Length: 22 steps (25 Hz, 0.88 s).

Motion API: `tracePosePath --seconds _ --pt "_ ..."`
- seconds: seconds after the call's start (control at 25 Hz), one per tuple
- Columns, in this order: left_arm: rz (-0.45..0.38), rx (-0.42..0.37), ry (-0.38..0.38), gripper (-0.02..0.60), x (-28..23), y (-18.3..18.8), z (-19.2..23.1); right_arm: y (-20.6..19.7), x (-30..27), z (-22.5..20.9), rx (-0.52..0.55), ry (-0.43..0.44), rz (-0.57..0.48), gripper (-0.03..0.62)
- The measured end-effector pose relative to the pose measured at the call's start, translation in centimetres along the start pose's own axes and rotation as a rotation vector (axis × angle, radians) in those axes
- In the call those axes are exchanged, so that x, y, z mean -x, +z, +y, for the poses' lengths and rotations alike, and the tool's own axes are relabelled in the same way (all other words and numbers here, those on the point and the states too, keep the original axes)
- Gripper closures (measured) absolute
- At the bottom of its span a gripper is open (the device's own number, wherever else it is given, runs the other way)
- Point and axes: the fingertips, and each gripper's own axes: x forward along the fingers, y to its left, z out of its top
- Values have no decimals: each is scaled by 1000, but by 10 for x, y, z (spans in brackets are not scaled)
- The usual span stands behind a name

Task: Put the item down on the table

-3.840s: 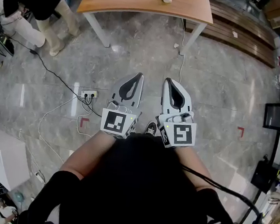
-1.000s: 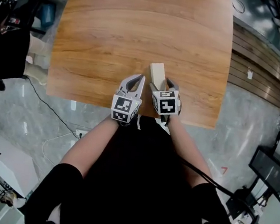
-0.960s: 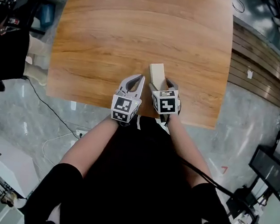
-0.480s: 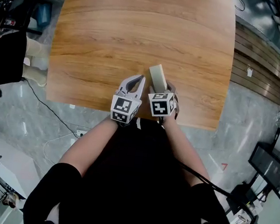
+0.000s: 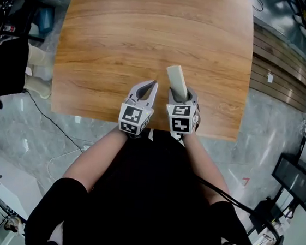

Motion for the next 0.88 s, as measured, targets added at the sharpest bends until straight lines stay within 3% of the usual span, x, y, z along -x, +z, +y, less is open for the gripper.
tracePosePath --seconds 0.28,0.56,0.88 --pt "-96 -77 -6 578 25 57 -12 55 67 3 -27 -24 -191 378" --pt "-169 -98 12 578 50 97 -20 99 134 -3 -30 -65 -387 379" --pt "-197 -83 -6 578 60 109 -30 114 168 -1 -13 -86 -456 379"
